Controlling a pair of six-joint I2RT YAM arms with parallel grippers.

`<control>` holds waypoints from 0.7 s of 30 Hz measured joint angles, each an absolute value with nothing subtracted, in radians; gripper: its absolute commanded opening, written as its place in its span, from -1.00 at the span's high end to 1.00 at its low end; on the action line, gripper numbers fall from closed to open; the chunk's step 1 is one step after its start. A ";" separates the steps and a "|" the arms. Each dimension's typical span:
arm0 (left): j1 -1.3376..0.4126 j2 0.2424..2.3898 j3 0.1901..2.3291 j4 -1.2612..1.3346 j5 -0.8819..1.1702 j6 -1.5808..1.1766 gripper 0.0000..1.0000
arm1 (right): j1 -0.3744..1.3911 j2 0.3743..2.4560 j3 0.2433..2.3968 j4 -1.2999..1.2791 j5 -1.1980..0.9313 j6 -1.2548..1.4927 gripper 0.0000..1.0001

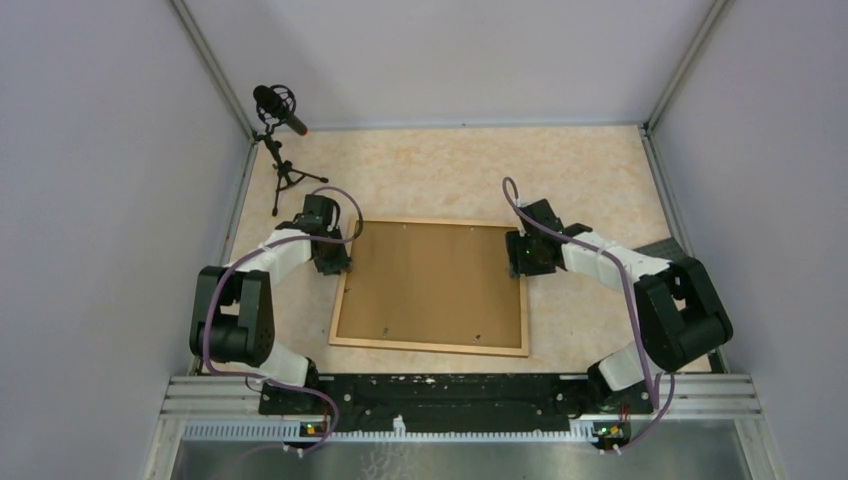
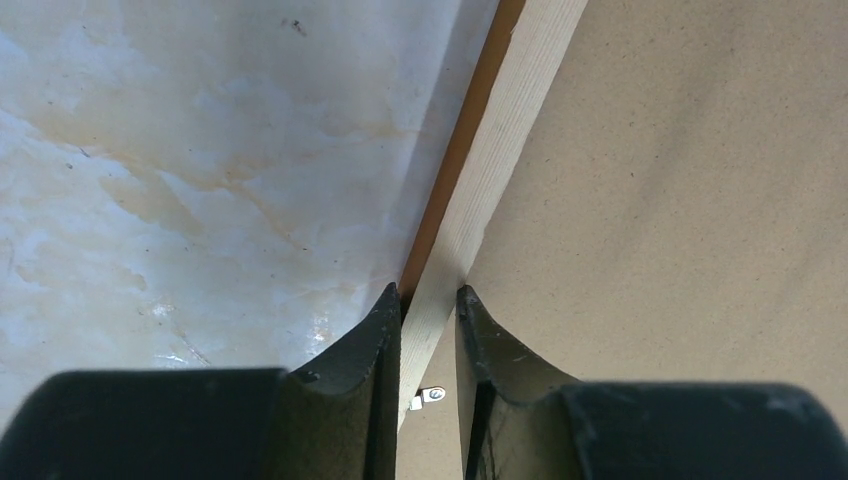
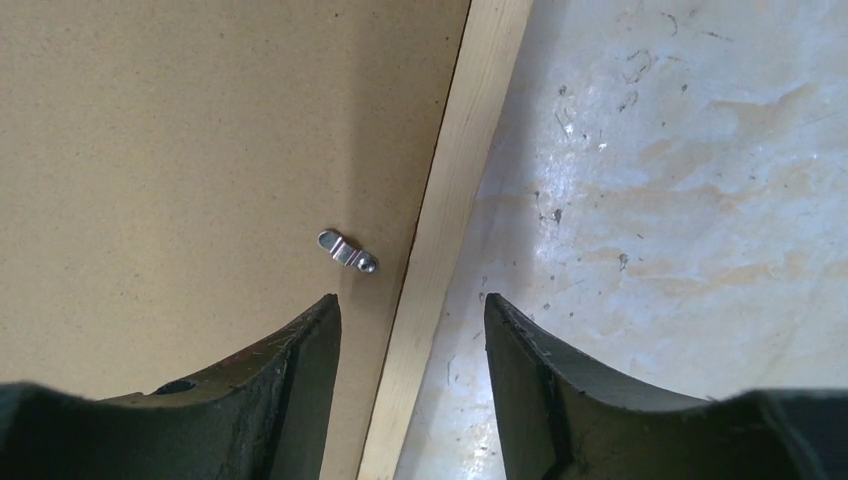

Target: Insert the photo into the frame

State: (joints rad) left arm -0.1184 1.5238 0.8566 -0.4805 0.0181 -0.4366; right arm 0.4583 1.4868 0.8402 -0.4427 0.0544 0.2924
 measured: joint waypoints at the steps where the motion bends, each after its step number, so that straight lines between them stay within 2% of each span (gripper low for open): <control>1: -0.118 1.524 0.857 -0.480 0.018 -0.435 0.69 | 0.458 1.495 0.841 -0.436 0.055 0.292 -0.01; 11: -0.118 1.532 0.865 -0.487 0.028 -0.420 0.83 | 0.461 1.581 0.887 -0.397 0.063 0.306 0.06; 14: -0.118 1.532 0.865 -0.487 0.029 -0.420 0.88 | 0.461 1.584 0.888 -0.391 0.072 0.323 0.31; 18: -0.117 1.532 0.865 -0.487 0.029 -0.420 0.90 | 0.461 1.586 0.896 -0.404 0.115 0.380 0.46; 21: -0.117 1.532 0.865 -0.487 0.029 -0.420 0.93 | 0.461 1.588 0.899 -0.413 0.140 0.421 0.73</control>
State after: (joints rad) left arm -0.1173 1.5322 0.8646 -0.4873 0.0288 -0.4202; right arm 0.4606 1.5879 0.8989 -0.4133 0.1402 0.4210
